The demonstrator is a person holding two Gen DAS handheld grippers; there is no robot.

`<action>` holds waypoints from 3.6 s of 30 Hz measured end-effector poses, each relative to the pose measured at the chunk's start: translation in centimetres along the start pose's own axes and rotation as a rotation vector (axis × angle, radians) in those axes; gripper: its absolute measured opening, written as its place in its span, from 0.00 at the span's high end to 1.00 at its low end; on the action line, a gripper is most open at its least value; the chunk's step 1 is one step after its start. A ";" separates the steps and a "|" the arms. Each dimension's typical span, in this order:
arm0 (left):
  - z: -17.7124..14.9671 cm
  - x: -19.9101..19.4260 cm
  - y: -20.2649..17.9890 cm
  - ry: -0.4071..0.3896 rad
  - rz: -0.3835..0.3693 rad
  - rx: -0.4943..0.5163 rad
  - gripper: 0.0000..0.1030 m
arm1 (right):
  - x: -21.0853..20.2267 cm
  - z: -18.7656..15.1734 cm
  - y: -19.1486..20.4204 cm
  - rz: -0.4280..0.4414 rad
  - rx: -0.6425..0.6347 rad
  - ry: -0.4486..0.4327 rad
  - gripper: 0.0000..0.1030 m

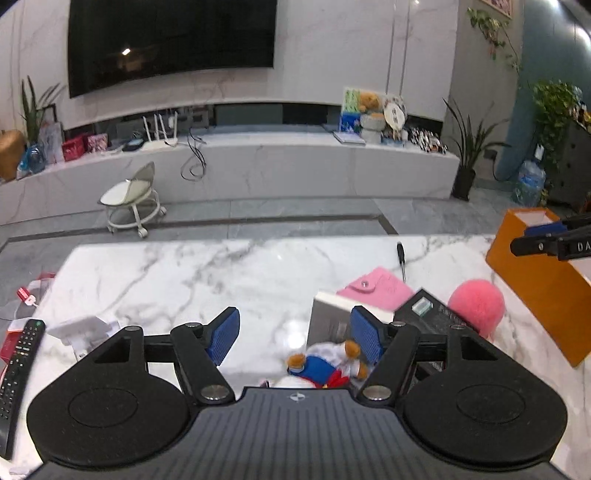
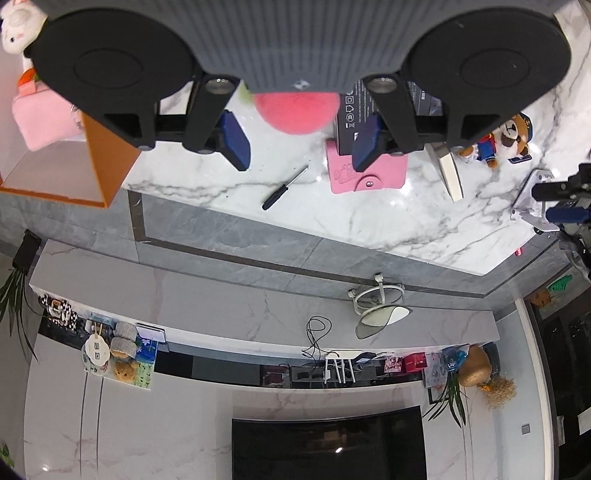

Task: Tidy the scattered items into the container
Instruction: 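Move the left tool to the raccoon plush while the right tool reaches the pink pompom, then close the left tool on the raccoon plush while the right tool grasps the pink pompom, then lift and carry the raccoon plush and pink pompom over the orange box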

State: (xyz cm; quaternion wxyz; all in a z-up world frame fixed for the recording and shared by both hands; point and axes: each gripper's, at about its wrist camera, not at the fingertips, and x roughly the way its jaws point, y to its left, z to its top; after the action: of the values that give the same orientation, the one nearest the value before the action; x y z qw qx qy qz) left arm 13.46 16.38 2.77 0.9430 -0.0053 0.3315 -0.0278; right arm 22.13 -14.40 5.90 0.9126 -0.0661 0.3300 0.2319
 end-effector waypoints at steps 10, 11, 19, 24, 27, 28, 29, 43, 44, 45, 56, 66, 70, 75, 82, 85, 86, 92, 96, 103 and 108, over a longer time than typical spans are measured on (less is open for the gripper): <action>-3.2 4.6 -0.2 0.113 -0.012 0.115 0.24 | 0.9 -0.7 -0.5 -0.031 0.052 0.012 0.32; -3.7 5.1 0.0 0.131 -0.025 0.118 0.24 | 1.0 -0.8 -0.6 -0.033 0.055 0.016 0.32; -6.1 7.1 1.7 0.173 -0.106 0.076 0.24 | 3.3 -2.3 -1.9 -0.046 0.108 0.063 0.30; -6.4 7.5 1.8 0.199 -0.126 0.055 0.23 | 5.3 -3.7 -2.3 -0.048 0.121 0.114 0.30; -6.7 7.8 1.9 0.211 -0.131 0.050 0.22 | 6.3 -4.2 -2.1 -0.038 0.121 0.131 0.30; -6.7 7.8 1.9 0.214 -0.132 0.048 0.22 | 6.6 -4.4 -2.1 -0.034 0.123 0.132 0.29; -6.8 7.9 1.9 0.217 -0.132 0.047 0.21 | 6.8 -4.5 -2.0 -0.030 0.125 0.134 0.29; -7.4 8.4 1.0 0.236 -0.113 0.099 0.15 | 11.3 -6.6 -2.6 -0.004 0.194 0.190 0.31; -7.4 8.4 0.9 0.237 -0.113 0.102 0.15 | 11.4 -6.6 -2.7 -0.005 0.198 0.187 0.31; -7.3 8.4 0.9 0.238 -0.113 0.104 0.15 | 11.5 -6.7 -2.7 -0.004 0.198 0.189 0.36; -6.6 8.4 1.5 0.273 -0.103 0.036 0.33 | 11.3 -6.5 -1.7 -0.034 0.099 0.190 0.48; -5.7 7.5 1.6 0.300 -0.083 0.016 0.37 | 9.9 -5.6 -2.3 -0.061 0.093 0.168 0.50; -5.2 6.9 1.3 0.293 -0.059 0.023 0.37 | 8.6 -4.4 -3.1 -0.075 0.109 0.125 0.50; -3.6 5.6 1.0 0.267 -0.035 0.011 0.38 | 6.0 -2.7 -3.5 -0.082 0.118 0.048 0.50; -0.5 2.9 0.6 0.155 -0.024 -0.035 0.39 | 2.5 -0.9 -4.6 -0.095 0.148 -0.048 0.50; 0.6 1.9 0.2 0.105 -0.021 -0.047 0.39 | 1.2 -0.4 -5.4 -0.097 0.177 -0.081 0.50; 0.9 1.6 0.0 0.088 -0.020 -0.051 0.39 | 0.7 -0.2 -5.6 -0.099 0.184 -0.090 0.50; 3.2 0.5 -2.1 -0.004 -0.050 -0.059 0.39 | -1.7 0.1 -6.8 -0.127 0.203 -0.138 0.50; 4.4 0.3 -4.4 -0.043 -0.096 -0.043 0.39 | -3.3 0.0 -7.8 -0.144 0.219 -0.161 0.50; 6.1 0.3 -9.4 -0.100 -0.184 0.000 0.39 | -5.9 -0.1 -9.3 -0.166 0.241 -0.209 0.50; 7.1 0.6 -12.7 -0.131 -0.242 0.028 0.39 | -7.6 -0.1 -10.5 -0.172 0.256 -0.231 0.50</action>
State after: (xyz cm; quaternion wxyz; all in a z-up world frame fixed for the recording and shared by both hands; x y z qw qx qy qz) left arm 17.69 3.56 8.30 0.9524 -0.0341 0.2656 -0.1456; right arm 21.80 -26.59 10.26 0.9618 0.0497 0.2432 0.1155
